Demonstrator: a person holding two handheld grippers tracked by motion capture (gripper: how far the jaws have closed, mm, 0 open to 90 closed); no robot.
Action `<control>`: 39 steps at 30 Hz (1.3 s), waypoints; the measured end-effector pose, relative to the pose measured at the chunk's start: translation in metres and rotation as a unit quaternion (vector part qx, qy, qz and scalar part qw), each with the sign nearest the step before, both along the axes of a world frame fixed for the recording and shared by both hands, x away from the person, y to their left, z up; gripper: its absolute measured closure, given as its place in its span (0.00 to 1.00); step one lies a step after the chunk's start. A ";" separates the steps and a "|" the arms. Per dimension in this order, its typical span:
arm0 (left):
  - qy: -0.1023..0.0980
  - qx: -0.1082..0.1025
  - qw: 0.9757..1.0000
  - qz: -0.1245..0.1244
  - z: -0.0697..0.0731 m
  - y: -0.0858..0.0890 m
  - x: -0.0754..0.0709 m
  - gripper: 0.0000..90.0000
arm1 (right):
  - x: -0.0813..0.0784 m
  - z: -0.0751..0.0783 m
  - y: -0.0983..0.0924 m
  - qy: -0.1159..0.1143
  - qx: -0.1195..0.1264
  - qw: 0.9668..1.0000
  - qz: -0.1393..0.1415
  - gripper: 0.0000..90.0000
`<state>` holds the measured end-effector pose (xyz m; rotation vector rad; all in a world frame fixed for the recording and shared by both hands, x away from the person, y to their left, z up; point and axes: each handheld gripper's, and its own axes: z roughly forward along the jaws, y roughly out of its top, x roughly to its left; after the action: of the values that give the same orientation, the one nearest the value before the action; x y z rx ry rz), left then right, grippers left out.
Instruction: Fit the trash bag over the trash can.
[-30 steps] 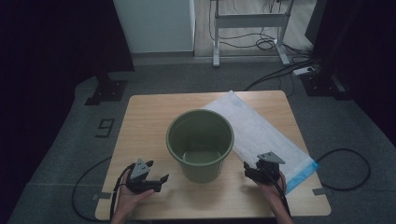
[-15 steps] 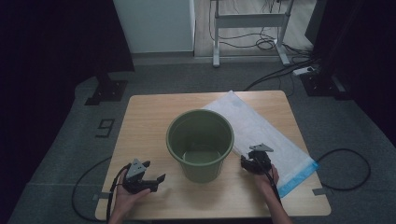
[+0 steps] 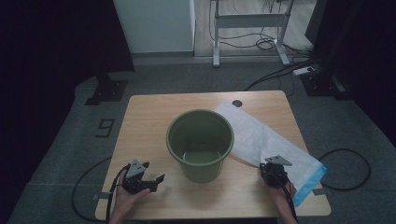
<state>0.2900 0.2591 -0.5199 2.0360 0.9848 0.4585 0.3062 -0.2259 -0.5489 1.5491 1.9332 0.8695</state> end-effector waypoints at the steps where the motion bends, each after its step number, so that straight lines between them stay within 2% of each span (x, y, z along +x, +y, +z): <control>1: 0.000 0.001 1.000 0.000 0.000 0.000 0.000 0.16 | -0.005 0.000 -0.003 0.000 0.000 1.000 -0.001 0.97; 3: 0.001 0.002 1.000 0.000 -0.001 -0.001 0.000 0.16 | -0.010 0.000 -0.007 0.000 0.001 1.000 -0.002 0.98; 4: 0.002 0.003 1.000 -0.001 -0.001 -0.002 0.000 0.16 | -0.019 0.000 -0.014 -0.001 -0.001 1.000 -0.006 0.98; 5: 0.002 0.003 1.000 -0.001 -0.001 -0.002 0.000 0.16 | -0.019 0.000 -0.014 -0.001 -0.001 1.000 -0.006 0.98; 8: 0.004 0.006 1.000 -0.003 -0.002 -0.004 0.000 0.16 | -0.033 0.000 -0.029 0.003 0.004 1.000 -0.015 0.98; 13: 0.004 0.004 1.000 -0.002 -0.002 -0.003 0.000 0.16 | -0.045 0.000 -0.040 0.003 0.006 1.000 -0.019 0.98; 15: 0.003 0.003 1.000 -0.002 -0.002 -0.003 0.000 0.16 | -0.051 0.000 -0.045 0.003 0.013 1.000 -0.015 0.92; 17: 0.003 0.002 1.000 -0.001 -0.002 -0.003 0.000 0.16 | -0.052 0.001 -0.044 -0.001 0.018 1.000 -0.011 0.80; 20: 0.003 0.002 1.000 -0.001 -0.002 -0.002 0.000 0.16 | -0.053 0.006 -0.035 -0.022 0.019 1.000 0.006 0.67; 21: 0.003 0.002 1.000 -0.001 -0.002 -0.002 0.000 0.16 | -0.053 0.006 -0.035 -0.022 0.019 1.000 0.006 0.67; 22: 0.004 0.003 1.000 -0.001 -0.002 -0.003 0.000 0.16 | -0.051 0.010 -0.025 -0.030 0.015 0.999 0.027 0.58; 24: 0.004 0.004 1.000 -0.001 -0.002 -0.003 0.000 0.16 | -0.045 0.012 -0.016 -0.033 0.020 0.998 0.040 0.47; 25: 0.004 0.004 1.000 -0.001 -0.002 -0.003 0.000 0.16 | -0.045 0.012 -0.016 -0.033 0.020 0.998 0.040 0.47; 26: 0.004 0.004 1.000 -0.002 -0.002 -0.003 0.000 0.16 | -0.036 0.011 -0.008 -0.029 0.025 0.998 0.045 0.38; 28: 0.004 0.004 1.000 -0.002 -0.002 -0.003 0.000 0.16 | -0.031 0.010 -0.003 -0.026 0.027 0.998 0.047 0.35; 30: 0.004 0.003 1.000 0.000 -0.002 -0.001 0.000 0.16 | -0.016 0.009 0.010 -0.013 0.024 0.998 0.064 0.25; 31: 0.004 0.003 1.000 0.000 -0.002 -0.001 0.000 0.16 | -0.016 0.009 0.010 -0.013 0.024 0.998 0.064 0.25; 34: 0.005 0.003 1.000 0.001 -0.002 0.000 0.001 0.16 | -0.002 0.006 0.020 -0.007 0.003 0.997 0.075 0.20; 39: 0.005 0.001 1.000 0.003 -0.002 0.002 0.001 0.16 | 0.011 0.000 0.023 0.007 -0.011 0.998 0.067 0.19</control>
<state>0.2911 0.2609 -0.5223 2.0392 0.9967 0.4518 0.3169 -0.2029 -0.5490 1.4298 2.0700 0.8909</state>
